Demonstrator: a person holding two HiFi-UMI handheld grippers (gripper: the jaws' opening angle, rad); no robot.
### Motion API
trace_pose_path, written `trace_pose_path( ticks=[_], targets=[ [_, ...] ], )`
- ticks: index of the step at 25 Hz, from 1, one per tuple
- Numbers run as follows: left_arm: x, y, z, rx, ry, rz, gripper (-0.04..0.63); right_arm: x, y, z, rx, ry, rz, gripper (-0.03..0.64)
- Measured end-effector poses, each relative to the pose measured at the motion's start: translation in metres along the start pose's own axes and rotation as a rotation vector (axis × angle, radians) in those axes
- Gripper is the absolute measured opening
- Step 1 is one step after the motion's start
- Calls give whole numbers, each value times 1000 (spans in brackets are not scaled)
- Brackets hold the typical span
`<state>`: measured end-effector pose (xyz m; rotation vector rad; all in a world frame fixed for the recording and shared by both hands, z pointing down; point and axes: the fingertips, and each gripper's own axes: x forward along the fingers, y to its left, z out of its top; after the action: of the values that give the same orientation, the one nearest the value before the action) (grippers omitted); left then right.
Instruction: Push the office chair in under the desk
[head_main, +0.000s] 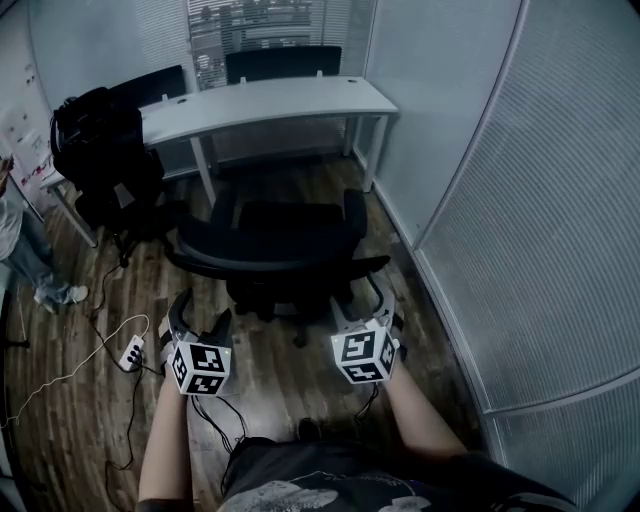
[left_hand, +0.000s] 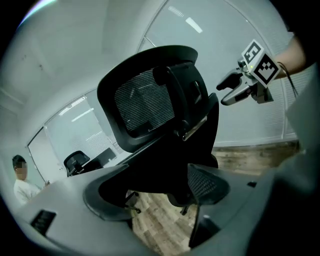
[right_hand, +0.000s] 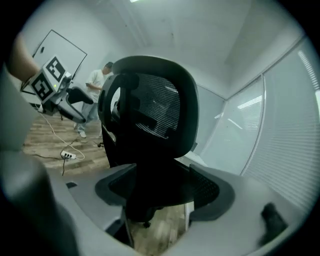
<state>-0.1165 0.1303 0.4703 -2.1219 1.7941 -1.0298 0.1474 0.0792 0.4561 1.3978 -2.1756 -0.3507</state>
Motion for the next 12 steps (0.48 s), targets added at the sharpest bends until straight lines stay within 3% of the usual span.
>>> trace_pose_path(
  ticks=[3, 8, 12],
  targets=[
    [9, 10, 4, 64, -1, 33, 351, 13, -3, -4, -87, 29, -20, 307],
    [31, 32, 8, 219, 5, 66, 353, 35, -7, -3, -329, 93, -82, 308],
    [51, 43, 4, 286, -1, 54, 353, 45, -3, -9, -348, 158, -97, 308]
  ],
)
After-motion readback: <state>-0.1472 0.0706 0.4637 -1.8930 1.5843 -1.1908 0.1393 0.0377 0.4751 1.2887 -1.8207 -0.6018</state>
